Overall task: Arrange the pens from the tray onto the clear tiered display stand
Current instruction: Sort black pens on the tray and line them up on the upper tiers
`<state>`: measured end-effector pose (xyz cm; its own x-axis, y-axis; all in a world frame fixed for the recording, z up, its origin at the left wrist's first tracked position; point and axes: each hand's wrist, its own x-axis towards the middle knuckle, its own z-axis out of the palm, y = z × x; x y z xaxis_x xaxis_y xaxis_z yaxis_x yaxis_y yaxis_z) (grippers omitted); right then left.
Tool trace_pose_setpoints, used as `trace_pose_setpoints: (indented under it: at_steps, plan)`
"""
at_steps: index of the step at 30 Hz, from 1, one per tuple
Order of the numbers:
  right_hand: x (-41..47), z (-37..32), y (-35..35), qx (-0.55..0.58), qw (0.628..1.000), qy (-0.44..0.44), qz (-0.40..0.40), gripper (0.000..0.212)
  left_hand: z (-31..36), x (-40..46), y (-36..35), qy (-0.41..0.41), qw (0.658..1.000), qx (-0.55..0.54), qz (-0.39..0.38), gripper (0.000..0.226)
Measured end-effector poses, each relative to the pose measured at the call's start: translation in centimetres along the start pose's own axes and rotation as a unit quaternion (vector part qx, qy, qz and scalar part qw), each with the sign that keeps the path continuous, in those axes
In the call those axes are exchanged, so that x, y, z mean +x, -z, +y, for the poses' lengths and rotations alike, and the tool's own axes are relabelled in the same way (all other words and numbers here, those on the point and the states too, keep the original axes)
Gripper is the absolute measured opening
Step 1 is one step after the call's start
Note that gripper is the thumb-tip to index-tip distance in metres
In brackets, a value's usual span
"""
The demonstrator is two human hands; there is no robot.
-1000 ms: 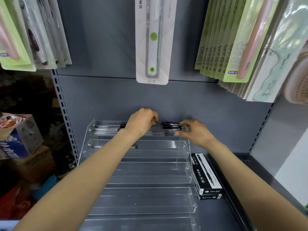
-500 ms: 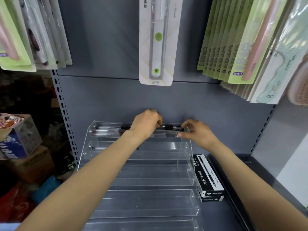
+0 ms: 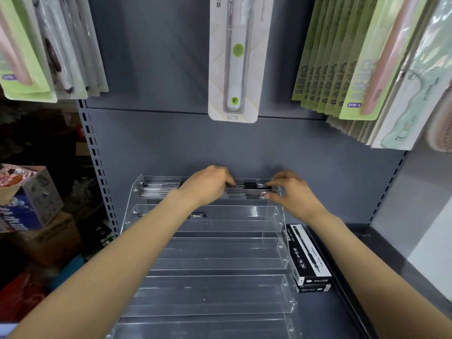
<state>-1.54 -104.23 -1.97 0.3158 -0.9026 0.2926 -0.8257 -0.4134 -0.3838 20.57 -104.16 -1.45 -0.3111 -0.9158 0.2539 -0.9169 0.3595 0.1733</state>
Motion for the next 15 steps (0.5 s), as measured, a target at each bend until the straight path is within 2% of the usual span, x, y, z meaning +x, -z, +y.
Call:
trace_pose_setpoints:
  at_steps: [4, 11, 15]
  plan:
    - [-0.2, -0.7, -0.5, 0.009, 0.999, 0.008, 0.048, 0.032, 0.5, -0.9, -0.2, 0.015, 0.998, -0.046, 0.038, 0.032]
    - [-1.6, -4.2, -2.0, 0.052, 0.989, 0.012, 0.137, 0.023, 0.8, -4.9, 0.3, 0.060, 0.965, -0.152, 0.204, 0.020]
    - [-3.6, -9.5, -3.6, 0.121, 0.986, 0.046, 0.101, 0.021, -0.3, -9.8, 1.4, 0.095, 0.950, -0.163, 0.247, 0.010]
